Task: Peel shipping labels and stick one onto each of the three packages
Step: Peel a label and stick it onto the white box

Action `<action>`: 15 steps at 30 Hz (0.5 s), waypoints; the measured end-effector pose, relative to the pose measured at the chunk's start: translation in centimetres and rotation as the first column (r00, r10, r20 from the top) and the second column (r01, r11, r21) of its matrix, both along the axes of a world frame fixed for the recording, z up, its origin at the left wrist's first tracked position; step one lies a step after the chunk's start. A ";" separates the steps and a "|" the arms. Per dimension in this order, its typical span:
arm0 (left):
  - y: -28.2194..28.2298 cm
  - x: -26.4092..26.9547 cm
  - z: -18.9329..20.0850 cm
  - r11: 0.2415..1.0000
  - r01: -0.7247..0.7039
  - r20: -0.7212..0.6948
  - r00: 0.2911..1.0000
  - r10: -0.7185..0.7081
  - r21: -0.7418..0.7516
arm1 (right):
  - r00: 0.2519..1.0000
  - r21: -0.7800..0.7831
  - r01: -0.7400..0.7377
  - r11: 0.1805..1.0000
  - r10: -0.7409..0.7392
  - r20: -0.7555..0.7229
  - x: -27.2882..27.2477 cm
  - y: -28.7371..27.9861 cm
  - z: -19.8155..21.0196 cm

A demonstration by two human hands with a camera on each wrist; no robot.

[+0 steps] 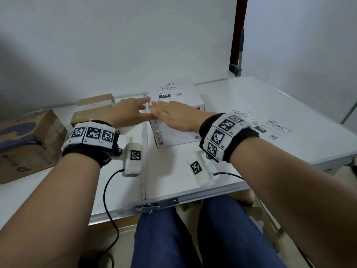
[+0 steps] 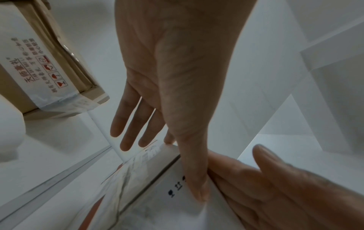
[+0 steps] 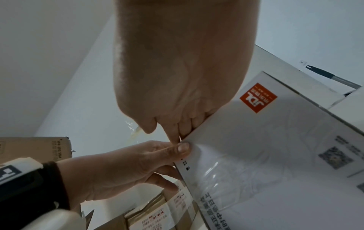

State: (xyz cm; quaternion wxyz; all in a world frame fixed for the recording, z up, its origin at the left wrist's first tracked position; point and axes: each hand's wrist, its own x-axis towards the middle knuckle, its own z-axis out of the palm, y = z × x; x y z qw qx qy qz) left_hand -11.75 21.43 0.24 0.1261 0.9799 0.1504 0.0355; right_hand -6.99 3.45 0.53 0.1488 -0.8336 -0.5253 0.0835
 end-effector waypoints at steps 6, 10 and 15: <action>0.9 1.1 -0.2 1.000 0.003 0.034 0.999 -0.003 0.013 | 0.999 0.061 -0.005 0.998 0.008 -0.048 1.8 1.2 -0.3; 1.8 2.4 -0.3 0.999 -0.016 0.024 1.000 0.015 0.038 | 0.957 0.157 0.056 0.986 -0.008 -0.290 3.5 1.9 0.2; 3.3 4.6 -0.5 0.996 -0.081 0.071 0.994 0.078 0.045 | 0.916 0.186 0.100 0.978 -0.017 -0.402 6.4 4.2 1.4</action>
